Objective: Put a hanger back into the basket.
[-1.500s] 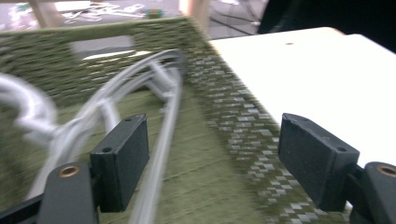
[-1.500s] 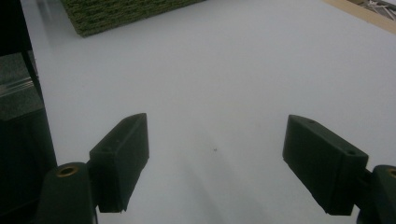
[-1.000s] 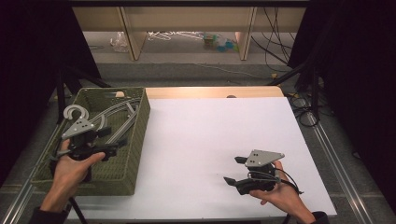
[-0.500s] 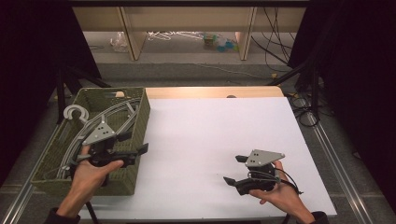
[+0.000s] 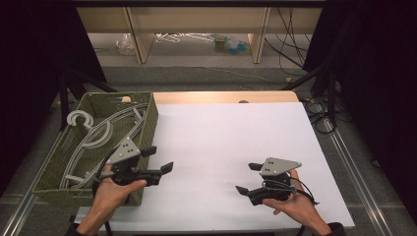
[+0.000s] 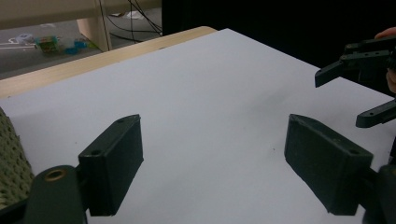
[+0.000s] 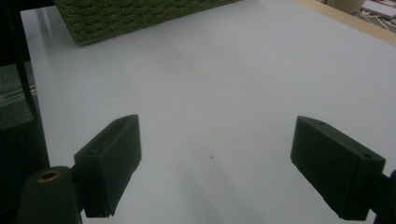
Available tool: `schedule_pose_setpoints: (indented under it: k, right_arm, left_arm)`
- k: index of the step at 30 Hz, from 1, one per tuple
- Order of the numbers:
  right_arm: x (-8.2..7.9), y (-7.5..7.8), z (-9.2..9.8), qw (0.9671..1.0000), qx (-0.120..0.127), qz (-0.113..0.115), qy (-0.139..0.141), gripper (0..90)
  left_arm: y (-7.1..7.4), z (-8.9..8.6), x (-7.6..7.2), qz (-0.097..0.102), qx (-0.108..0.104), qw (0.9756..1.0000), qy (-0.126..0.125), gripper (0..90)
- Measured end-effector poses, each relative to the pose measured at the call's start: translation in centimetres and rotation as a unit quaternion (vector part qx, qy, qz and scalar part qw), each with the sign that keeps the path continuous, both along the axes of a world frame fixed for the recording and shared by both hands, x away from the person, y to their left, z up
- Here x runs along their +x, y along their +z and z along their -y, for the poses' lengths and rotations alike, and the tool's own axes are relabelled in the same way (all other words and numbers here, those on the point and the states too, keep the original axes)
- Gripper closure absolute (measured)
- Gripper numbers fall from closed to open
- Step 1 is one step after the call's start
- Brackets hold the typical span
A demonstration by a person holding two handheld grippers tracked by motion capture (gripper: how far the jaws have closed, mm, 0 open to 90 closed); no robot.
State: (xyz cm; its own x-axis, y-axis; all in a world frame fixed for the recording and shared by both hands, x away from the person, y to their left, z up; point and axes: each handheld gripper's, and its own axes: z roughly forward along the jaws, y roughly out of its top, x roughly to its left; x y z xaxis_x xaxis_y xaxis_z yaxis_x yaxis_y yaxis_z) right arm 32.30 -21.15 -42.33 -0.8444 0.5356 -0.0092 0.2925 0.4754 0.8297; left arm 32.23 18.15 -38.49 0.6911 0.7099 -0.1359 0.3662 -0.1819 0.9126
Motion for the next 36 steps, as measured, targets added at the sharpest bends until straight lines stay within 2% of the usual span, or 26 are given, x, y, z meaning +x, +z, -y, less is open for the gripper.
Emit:
schedule_pose_setpoints:
  k: [9, 10, 13, 15, 19, 21, 23, 24, 26, 30, 34, 36]
  right_arm:
    - [-0.1, -0.1, -0.1, 1.0000, 0.000, 0.000, -0.002, 17.2]
    - [0.0, -0.1, -0.1, 1.0000, 0.000, 0.006, -0.002, 17.2]
    - [-0.2, -0.1, -0.2, 1.0000, 0.001, 0.001, 0.000, 17.2]
    - [-0.3, -0.1, -0.2, 1.0000, 0.001, 0.007, -0.002, 17.2]
    - [-0.5, -0.2, -0.2, 1.0000, 0.006, 0.001, -0.001, 17.1]
    - [-0.6, -0.3, -0.1, 0.9999, 0.013, 0.004, -0.004, 17.2]
    - [-0.8, -0.4, -0.1, 0.9998, 0.021, -0.004, -0.007, 17.1]
    - [-0.9, -0.6, -0.1, 0.9997, 0.020, -0.001, -0.011, 17.2]
    - [-1.3, -0.8, -0.1, 0.9998, 0.017, -0.008, -0.011, 17.2]
    - [-2.2, -1.0, 0.1, 0.9996, 0.024, -0.008, -0.015, 17.0]
    - [-2.9, -1.3, 0.5, 0.9994, 0.025, -0.008, -0.021, 17.0]
    - [-3.0, -1.5, 0.5, 0.9996, 0.021, -0.008, -0.018, 17.0]
  left_arm:
    - [-1.7, 1.1, -0.9, -0.002, -0.005, 0.9999, -0.013, 18.7]
    - [-2.0, 1.1, -1.0, 0.005, 0.002, 0.9998, -0.022, 18.7]
    - [-2.7, 1.2, -1.5, -0.002, -0.002, 0.9998, -0.020, 18.6]
    - [-3.0, 1.2, -1.8, -0.002, 0.000, 0.9998, -0.020, 18.6]
    - [-3.5, 1.0, -2.4, 0.002, -0.005, 0.9996, -0.027, 18.4]
    - [-3.7, 1.0, -2.6, 0.004, 0.001, 0.9995, -0.030, 18.2]
    - [-4.0, 0.9, -2.8, 0.007, 0.003, 0.9996, -0.028, 18.1]
    - [-4.1, 0.8, -2.8, 0.010, -0.001, 0.9995, -0.029, 18.0]
    - [-4.3, 0.7, -3.0, 0.020, 0.008, 0.9993, -0.031, 17.8]
    - [-4.4, 0.7, -3.3, 0.022, 0.018, 0.9988, -0.040, 16.8]
    - [-4.4, 0.5, -3.4, 0.025, 0.004, 0.9989, -0.038, 16.9]
    - [-4.6, 0.5, -3.5, 0.023, 0.009, 0.9990, -0.037, 16.8]
